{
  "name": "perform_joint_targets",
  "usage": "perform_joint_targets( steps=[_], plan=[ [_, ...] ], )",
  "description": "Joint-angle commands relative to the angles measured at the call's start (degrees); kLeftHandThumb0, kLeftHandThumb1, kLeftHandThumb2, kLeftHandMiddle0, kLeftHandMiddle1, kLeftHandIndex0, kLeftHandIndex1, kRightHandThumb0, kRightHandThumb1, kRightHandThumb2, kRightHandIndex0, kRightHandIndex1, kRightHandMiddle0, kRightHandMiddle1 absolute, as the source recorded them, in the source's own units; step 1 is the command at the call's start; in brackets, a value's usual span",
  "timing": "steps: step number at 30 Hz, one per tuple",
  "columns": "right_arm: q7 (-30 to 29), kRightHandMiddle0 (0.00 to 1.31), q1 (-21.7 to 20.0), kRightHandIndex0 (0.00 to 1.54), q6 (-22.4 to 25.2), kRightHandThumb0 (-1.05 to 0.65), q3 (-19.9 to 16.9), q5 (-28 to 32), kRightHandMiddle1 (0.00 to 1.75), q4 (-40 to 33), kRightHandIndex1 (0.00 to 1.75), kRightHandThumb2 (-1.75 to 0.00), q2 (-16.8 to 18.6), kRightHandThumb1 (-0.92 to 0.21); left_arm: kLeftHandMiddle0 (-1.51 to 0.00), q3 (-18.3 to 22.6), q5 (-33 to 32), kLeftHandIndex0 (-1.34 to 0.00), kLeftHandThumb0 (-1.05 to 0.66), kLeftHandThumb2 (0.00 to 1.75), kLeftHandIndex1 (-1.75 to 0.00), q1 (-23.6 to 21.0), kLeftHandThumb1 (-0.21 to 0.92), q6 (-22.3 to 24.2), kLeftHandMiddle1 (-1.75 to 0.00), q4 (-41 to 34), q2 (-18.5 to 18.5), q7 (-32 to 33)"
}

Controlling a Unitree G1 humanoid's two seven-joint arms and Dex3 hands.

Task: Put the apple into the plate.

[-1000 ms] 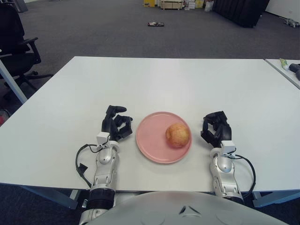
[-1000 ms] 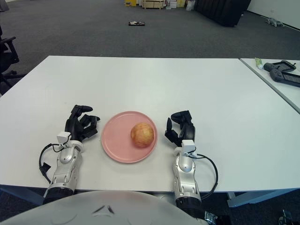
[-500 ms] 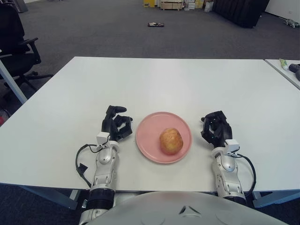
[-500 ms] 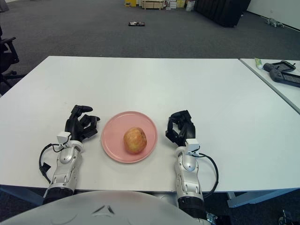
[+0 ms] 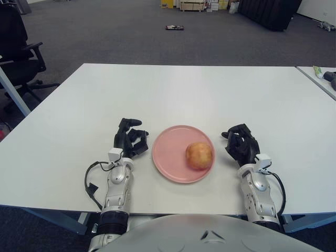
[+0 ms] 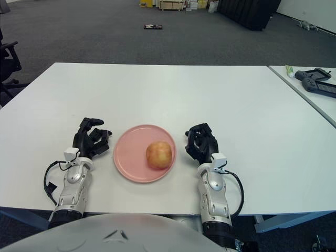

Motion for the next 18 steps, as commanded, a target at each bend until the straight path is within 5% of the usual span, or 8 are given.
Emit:
perform_joint_targets(
  steps=[1, 18],
  plan=[
    [-0.4, 0.31, 0.9, 0.53, 2.2, -0.38, 0.3, -0.5, 1.75, 0.9, 1.3, -0.81, 0.1, -0.72, -0.66, 0.3, -0.3, -0.38, -0.01, 1.07, -1.75, 0.7, 0.44, 1.8, -1.39, 1.3, 0.1, -0.1],
    [-3.3, 0.32, 0.7, 0.49, -1.2, -0.38, 0.8, -5.1, 1.75, 2.5, 1.32, -0.82, -0.3, -0.71, -0.64, 0.2, -0.6, -0.38, -0.01, 1.08, -1.75, 0.8, 0.44, 2.0, -1.42, 1.0, 0.4, -0.5]
  ],
)
